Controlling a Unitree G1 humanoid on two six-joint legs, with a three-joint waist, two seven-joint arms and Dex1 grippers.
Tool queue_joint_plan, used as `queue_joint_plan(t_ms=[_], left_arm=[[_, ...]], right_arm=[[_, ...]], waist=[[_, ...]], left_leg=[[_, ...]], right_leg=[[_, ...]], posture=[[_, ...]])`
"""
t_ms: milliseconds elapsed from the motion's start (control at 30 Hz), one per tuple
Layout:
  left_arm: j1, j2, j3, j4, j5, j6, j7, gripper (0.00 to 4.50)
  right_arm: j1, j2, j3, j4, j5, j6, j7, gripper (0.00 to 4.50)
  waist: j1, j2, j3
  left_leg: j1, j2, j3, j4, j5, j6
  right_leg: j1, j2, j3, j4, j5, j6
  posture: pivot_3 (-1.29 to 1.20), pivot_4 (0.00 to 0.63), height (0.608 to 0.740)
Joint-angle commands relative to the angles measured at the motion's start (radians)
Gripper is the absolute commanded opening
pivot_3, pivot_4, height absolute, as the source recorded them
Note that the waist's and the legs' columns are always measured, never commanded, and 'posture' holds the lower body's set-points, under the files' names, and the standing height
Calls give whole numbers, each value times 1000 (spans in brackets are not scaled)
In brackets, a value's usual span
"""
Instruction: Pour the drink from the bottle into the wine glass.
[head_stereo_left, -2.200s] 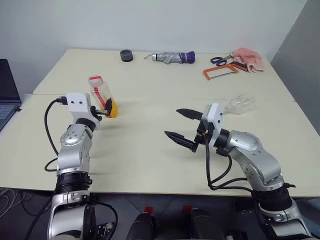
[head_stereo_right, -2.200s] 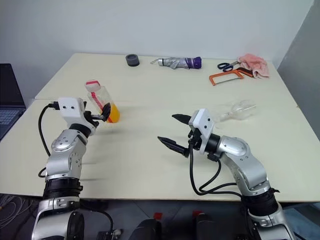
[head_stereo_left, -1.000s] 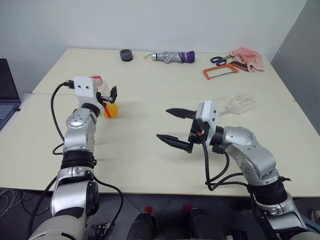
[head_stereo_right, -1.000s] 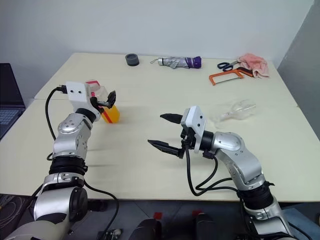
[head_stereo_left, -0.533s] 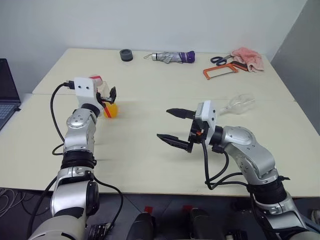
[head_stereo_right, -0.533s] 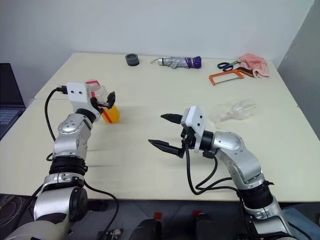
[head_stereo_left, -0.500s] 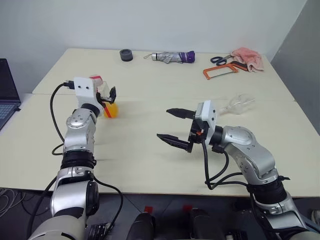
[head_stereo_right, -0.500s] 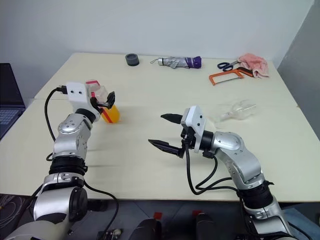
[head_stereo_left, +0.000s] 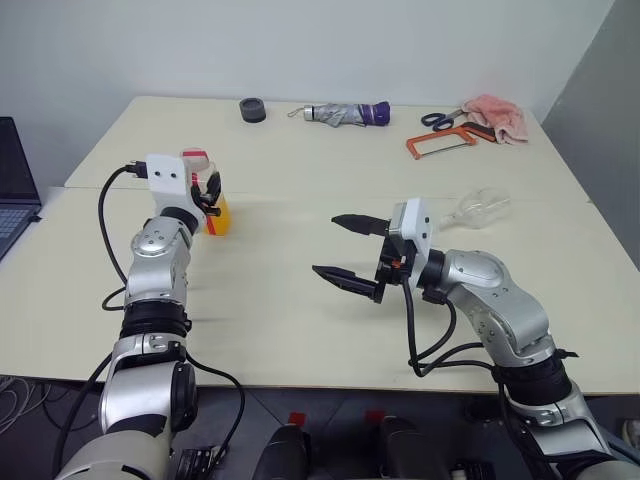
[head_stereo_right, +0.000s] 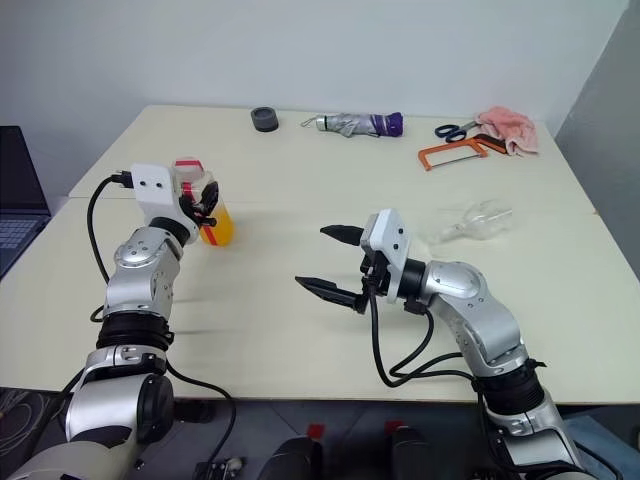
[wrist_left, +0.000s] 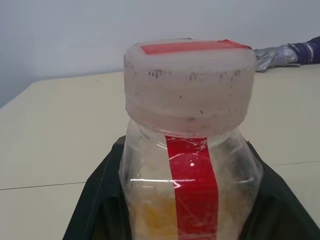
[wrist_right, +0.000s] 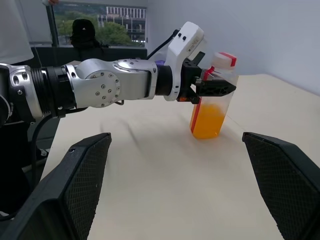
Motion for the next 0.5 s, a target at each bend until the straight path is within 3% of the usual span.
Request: queue_joint_plan(t_ms=[33, 500], left_arm=[[-4, 1, 11, -63, -27, -24, -20, 1949], [135, -127, -160, -447, -296, 126, -519, 1923]], right_arm=[[-20, 2, -18, -25, 5, -19, 0, 4500], [81, -130, -208, -239, 153, 152, -87, 4500]], waist=[[0, 0, 0], [2, 0, 0]], left_leg=[[0, 0, 0, 0, 0, -1], [-3, 0, -1, 1, 1, -2]], right_leg=[[0, 0, 0, 0, 0, 0], [0, -3, -1, -1, 0, 0]], posture=[[0, 150, 740], [0, 150, 740]])
